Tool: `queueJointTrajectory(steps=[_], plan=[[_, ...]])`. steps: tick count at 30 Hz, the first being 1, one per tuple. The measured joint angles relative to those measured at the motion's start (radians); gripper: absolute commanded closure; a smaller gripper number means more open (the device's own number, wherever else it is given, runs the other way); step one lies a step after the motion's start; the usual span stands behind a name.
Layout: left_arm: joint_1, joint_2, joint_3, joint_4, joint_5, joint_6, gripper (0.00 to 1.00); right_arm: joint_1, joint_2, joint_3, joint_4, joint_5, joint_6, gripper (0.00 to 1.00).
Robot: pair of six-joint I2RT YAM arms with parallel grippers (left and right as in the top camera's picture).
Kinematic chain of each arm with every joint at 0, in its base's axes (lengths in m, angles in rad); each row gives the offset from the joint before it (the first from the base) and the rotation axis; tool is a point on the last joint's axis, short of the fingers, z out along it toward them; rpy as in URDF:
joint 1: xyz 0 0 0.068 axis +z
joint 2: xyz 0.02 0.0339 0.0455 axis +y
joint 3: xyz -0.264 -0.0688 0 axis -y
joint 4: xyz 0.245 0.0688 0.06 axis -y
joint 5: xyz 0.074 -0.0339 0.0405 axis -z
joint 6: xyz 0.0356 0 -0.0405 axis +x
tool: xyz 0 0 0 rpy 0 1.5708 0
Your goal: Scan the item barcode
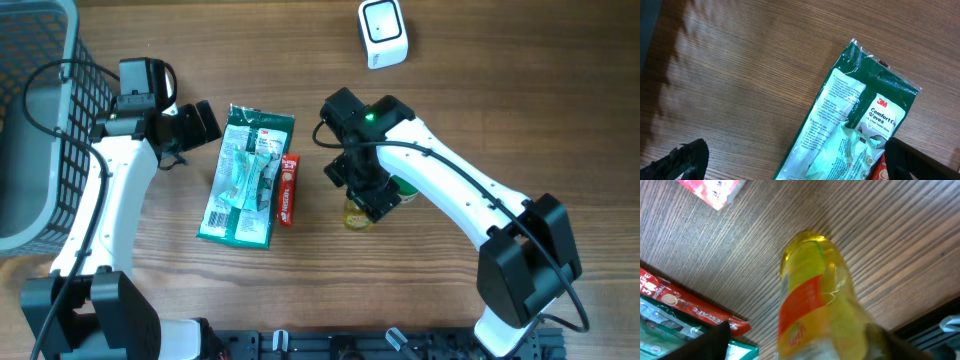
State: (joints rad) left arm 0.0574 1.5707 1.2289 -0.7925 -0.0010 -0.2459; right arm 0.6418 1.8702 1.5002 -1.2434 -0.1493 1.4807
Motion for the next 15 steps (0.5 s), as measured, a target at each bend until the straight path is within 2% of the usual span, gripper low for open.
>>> queueJointTrajectory(steps=[3, 5, 7, 8, 11, 15], plan=[[0.000, 0.000, 0.000, 0.000, 0.000, 0.000, 0.00, 0.000, 0.000, 0.000, 0.002, 0.000, -0.009, 0.24], [0.000, 0.000, 0.000, 0.000, 0.000, 0.000, 0.00, 0.000, 0.000, 0.000, 0.016, 0.003, -0.013, 0.36], [0.000, 0.000, 0.000, 0.000, 0.000, 0.000, 0.00, 0.000, 0.000, -0.002, 0.055, 0.019, -0.053, 0.41], [0.000, 0.000, 0.000, 0.000, 0.000, 0.000, 0.00, 0.000, 0.000, -0.002, 0.099, 0.024, -0.119, 0.42], [0.000, 0.000, 0.000, 0.000, 0.000, 0.000, 0.00, 0.000, 0.000, -0.002, 0.141, 0.028, -0.260, 0.41], [0.000, 0.000, 0.000, 0.000, 0.000, 0.000, 0.00, 0.000, 0.000, -0.002, 0.200, 0.031, -0.486, 0.29]])
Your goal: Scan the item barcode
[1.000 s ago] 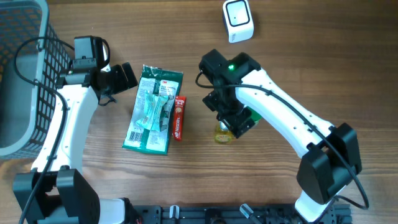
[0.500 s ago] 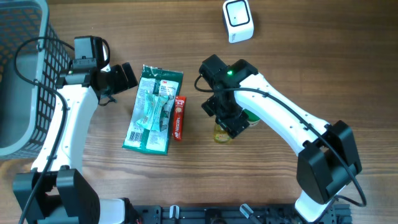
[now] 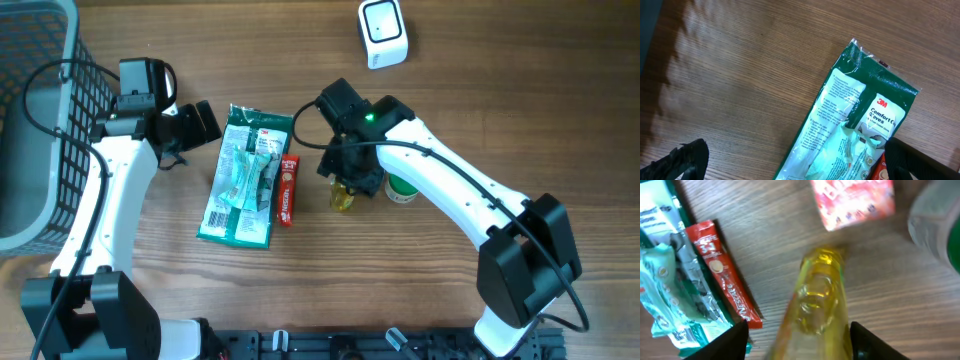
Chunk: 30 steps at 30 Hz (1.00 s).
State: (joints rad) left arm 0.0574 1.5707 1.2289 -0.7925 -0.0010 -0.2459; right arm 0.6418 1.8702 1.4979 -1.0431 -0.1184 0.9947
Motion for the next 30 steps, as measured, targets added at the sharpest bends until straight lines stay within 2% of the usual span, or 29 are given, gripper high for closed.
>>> queueJointTrajectory(steps=[4, 6, 10, 15, 16, 19, 21, 24, 25, 27, 30], plan=[[0.000, 0.000, 0.000, 0.000, 0.000, 0.000, 0.00, 0.000, 0.000, 0.000, 0.030, 0.000, -0.193, 0.21], [0.000, 0.000, 0.000, 0.000, 0.000, 0.000, 0.00, 0.000, 0.000, 0.000, 0.050, 0.001, -0.260, 0.21], [0.000, 0.000, 0.000, 0.000, 0.000, 0.000, 0.00, 0.000, 0.000, 0.000, 0.098, 0.008, -0.322, 0.21], [0.000, 0.000, 0.000, 0.000, 0.000, 0.000, 0.00, 0.000, 0.000, 0.000, 0.054, 0.043, -0.346, 0.23], [0.000, 0.000, 0.000, 0.000, 0.000, 0.000, 0.00, 0.000, 0.000, 0.000, 0.040, 0.046, -0.340, 0.24], [0.000, 0.000, 0.000, 0.000, 0.000, 0.000, 0.00, 0.000, 0.000, 0.000, 0.019, 0.044, -0.311, 0.36], [0.000, 0.000, 0.000, 0.000, 0.000, 0.000, 0.00, 0.000, 0.000, 0.000, 0.011, 0.040, -0.292, 0.38], [0.000, 0.000, 0.000, 0.000, 0.000, 0.000, 0.00, 0.009, 0.000, 0.000, 0.036, 0.041, -0.279, 0.50], [0.000, 0.000, 0.000, 0.000, 0.000, 0.000, 0.00, 0.014, 0.000, 0.000, 0.036, 0.048, -0.274, 0.51], [0.000, 0.000, 0.000, 0.000, 0.000, 0.000, 0.00, 0.025, 0.000, 0.000, 0.037, 0.060, -0.308, 0.50], [0.000, 0.000, 0.000, 0.000, 0.000, 0.000, 0.00, 0.028, 0.000, 0.000, 0.037, 0.061, -0.406, 0.38]])
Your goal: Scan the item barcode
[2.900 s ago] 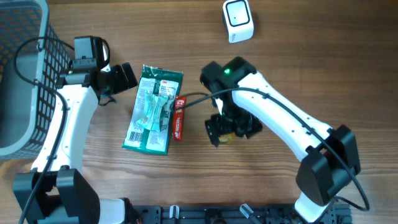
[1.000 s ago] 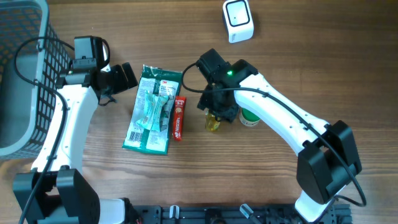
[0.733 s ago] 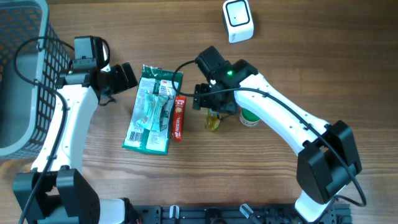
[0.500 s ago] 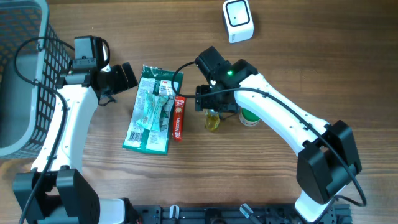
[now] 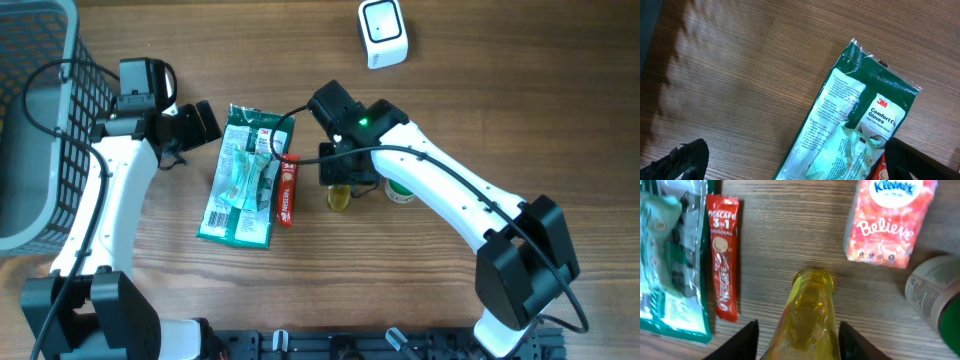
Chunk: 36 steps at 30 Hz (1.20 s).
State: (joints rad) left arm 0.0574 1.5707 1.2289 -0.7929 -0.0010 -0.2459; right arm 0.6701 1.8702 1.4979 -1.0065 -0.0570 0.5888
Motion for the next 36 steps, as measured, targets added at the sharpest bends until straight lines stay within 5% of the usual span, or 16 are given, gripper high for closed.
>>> queueJointTrajectory(steps=[1, 2, 13, 25, 31, 34, 36], plan=[[0.000, 0.000, 0.000, 0.000, 0.000, 0.000, 0.00, 0.000, 0.000, 0.000, 0.000, 0.002, -0.037, 0.24], [0.000, 0.000, 0.000, 0.000, 0.000, 0.000, 0.00, 0.000, 0.000, 0.000, 0.000, 0.003, -0.074, 0.00], [0.000, 0.000, 0.000, 0.000, 0.000, 0.000, 0.00, 0.000, 0.001, 0.129, -0.131, 0.017, -0.102, 0.00], [0.000, 0.000, 0.000, 0.000, 0.000, 0.000, 0.00, 0.032, 0.046, 0.106, -0.122, 0.017, 0.066, 0.55], [0.000, 0.000, 0.000, 0.000, 0.000, 0.000, 0.00, 0.032, 0.049, 0.105, -0.092, 0.025, -0.017, 0.59], [0.000, 0.000, 0.000, 0.000, 0.000, 0.000, 0.00, 0.032, 0.049, 0.105, -0.091, 0.037, -0.156, 0.14], [0.000, 0.000, 0.000, 0.000, 0.000, 0.000, 0.00, 0.032, 0.049, 0.105, -0.092, 0.053, -0.186, 0.09]])
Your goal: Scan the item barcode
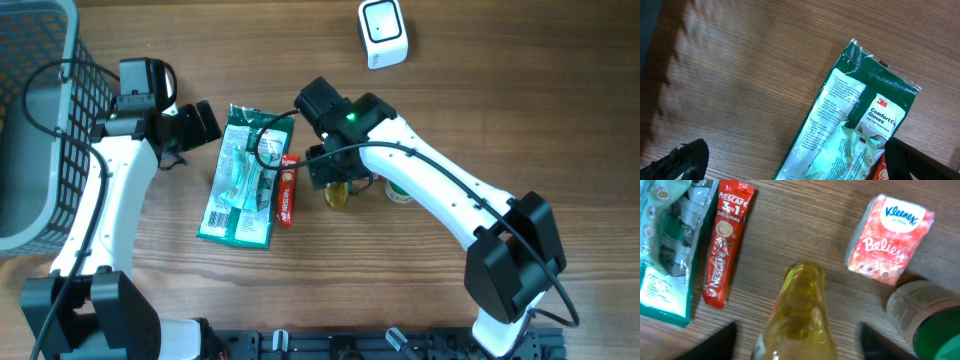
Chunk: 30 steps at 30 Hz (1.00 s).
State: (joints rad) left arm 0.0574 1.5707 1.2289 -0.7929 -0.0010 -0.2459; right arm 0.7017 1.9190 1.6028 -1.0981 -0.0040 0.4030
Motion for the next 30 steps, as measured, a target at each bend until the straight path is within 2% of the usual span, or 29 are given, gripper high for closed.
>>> queueJointTrajectory(steps=[3, 10, 14, 21, 30], plan=[[0.000, 0.000, 0.000, 0.000, 0.000, 0.000, 0.00, 0.000, 0.000, 0.000, -0.001, 0.013, -0.005, 0.00], [0.000, 0.000, 0.000, 0.000, 0.000, 0.000, 0.00, 0.000, 0.000, 0.026, -0.040, 0.013, 0.110, 0.01], [0.000, 0.000, 0.000, 0.000, 0.000, 0.000, 0.00, 0.003, 0.001, 0.008, -0.019, 0.013, 0.135, 0.10], [0.000, 0.000, 0.000, 0.000, 0.000, 0.000, 0.00, 0.003, 0.002, 0.006, -0.016, 0.013, 0.137, 0.19], [0.000, 0.000, 0.000, 0.000, 0.000, 0.000, 0.00, 0.003, 0.002, 0.006, -0.021, 0.013, 0.139, 0.19]])
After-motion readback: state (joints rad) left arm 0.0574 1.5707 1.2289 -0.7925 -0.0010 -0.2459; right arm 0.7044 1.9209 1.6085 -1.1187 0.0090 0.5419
